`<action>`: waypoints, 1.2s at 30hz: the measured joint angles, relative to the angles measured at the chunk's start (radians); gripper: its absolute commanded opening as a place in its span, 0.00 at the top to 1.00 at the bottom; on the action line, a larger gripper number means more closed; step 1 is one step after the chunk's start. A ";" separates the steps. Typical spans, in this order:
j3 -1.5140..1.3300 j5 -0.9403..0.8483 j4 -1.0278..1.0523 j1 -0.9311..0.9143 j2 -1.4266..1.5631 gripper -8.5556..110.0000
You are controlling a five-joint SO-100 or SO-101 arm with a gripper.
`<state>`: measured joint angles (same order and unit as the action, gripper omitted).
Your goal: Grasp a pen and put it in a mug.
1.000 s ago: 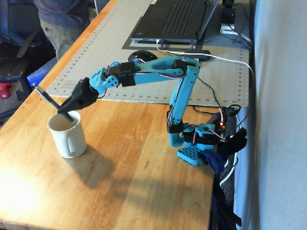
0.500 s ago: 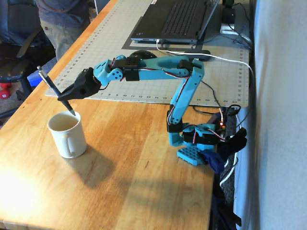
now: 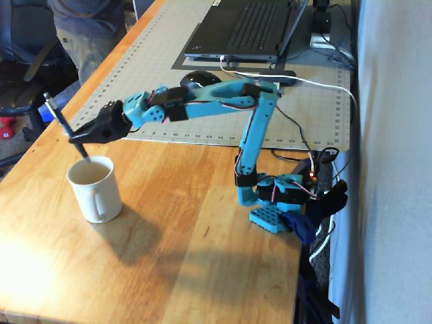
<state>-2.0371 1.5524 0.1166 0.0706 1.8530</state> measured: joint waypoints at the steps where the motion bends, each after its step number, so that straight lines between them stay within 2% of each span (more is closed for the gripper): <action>1: 0.000 0.000 -0.025 0.000 -0.015 0.90; 18: 0.000 0.000 -0.080 -0.011 -0.215 0.90; 26: 0.000 0.000 -0.080 -0.008 -0.218 0.85; 36: 0.000 0.000 -0.077 0.037 -0.210 0.84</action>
<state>-2.0371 1.5524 0.0399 0.1074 1.6429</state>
